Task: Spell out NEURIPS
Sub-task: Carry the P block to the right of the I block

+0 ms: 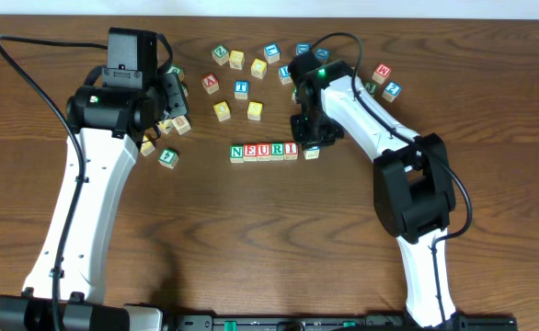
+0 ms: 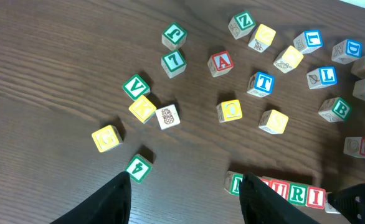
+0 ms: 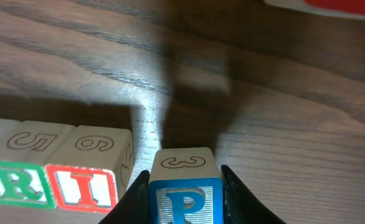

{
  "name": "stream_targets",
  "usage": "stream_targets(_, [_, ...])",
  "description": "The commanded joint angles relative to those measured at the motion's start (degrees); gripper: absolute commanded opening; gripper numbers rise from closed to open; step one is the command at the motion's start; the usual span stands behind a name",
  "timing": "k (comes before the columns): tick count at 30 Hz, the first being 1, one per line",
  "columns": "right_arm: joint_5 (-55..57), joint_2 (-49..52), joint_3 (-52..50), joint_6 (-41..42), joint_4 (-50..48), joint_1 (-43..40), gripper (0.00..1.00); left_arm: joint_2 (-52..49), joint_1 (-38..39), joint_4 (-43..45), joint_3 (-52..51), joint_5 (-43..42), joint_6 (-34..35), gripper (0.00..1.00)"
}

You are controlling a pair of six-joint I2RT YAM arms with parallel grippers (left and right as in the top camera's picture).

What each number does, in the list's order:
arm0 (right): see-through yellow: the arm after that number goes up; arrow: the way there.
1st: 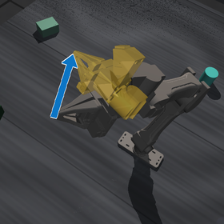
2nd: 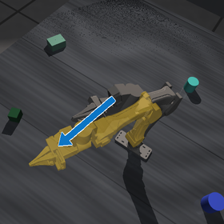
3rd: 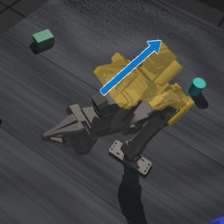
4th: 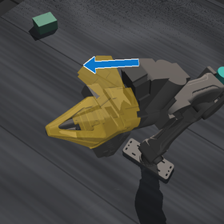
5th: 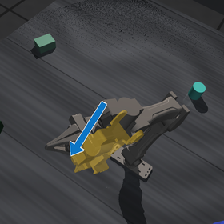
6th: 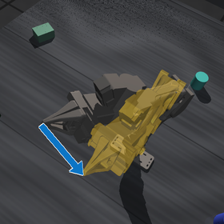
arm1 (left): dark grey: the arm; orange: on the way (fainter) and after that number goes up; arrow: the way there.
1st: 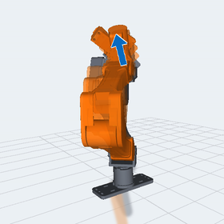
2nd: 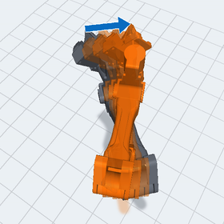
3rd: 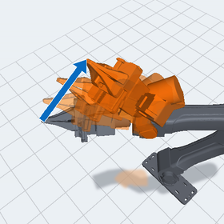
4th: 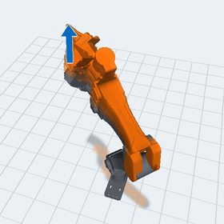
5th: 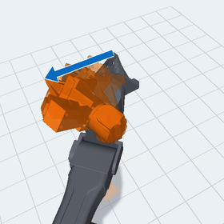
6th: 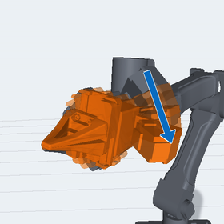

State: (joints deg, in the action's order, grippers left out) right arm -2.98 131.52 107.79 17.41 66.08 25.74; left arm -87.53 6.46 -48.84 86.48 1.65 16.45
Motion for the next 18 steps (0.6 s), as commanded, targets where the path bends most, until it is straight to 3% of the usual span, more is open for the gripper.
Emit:
stream_targets(1, [1.3,0.4,-0.7,2.3,-0.4,0.4,0.25,0.7,-0.3,0.1,0.3,0.2,-0.6,0.55])
stream_targets(13, [0.9,0.4,-0.7,4.5,-0.5,1.2,0.26,0.7,-0.3,0.1,0.3,0.1,-0.6,0.55])
stream_targets(18, [0.9,0.4,-0.7,4.7,-0.3,1.4,0.32,0.7,-0.3,0.0,0.3,0.1,-0.6,0.55])
